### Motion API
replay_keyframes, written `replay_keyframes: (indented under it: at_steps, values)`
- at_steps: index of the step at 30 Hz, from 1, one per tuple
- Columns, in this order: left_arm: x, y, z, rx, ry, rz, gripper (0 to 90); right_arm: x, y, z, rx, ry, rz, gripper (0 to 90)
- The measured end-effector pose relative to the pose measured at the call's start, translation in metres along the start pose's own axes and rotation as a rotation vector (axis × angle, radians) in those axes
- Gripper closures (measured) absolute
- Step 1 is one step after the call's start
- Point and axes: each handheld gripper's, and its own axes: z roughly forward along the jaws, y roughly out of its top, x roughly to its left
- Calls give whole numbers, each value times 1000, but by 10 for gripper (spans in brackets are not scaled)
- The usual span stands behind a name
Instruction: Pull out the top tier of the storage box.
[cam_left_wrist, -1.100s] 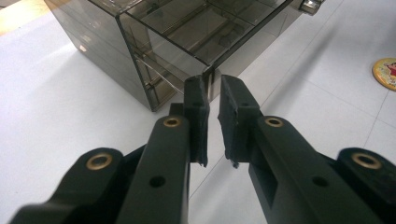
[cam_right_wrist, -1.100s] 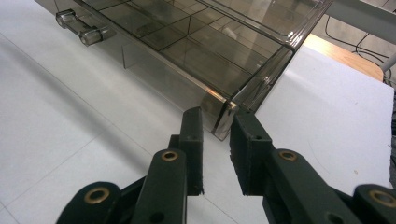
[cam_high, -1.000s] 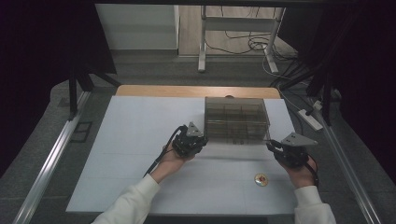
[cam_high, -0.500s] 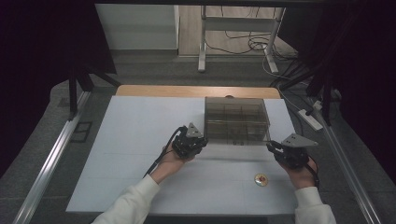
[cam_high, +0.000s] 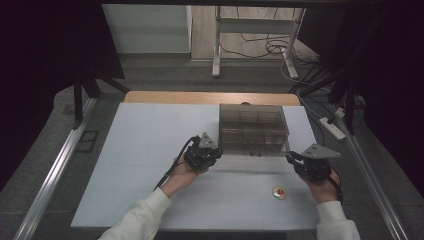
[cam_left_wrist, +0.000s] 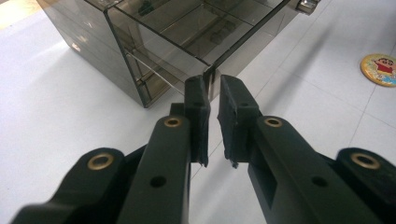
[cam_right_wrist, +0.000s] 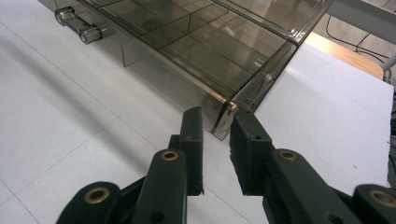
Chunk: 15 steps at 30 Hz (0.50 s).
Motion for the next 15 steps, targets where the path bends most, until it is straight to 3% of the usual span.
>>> replay_keyframes:
  at_steps: [15]
  values:
    - [-3,-1,0,6,-7,10,807,-2,-2,0,5,9,3,746]
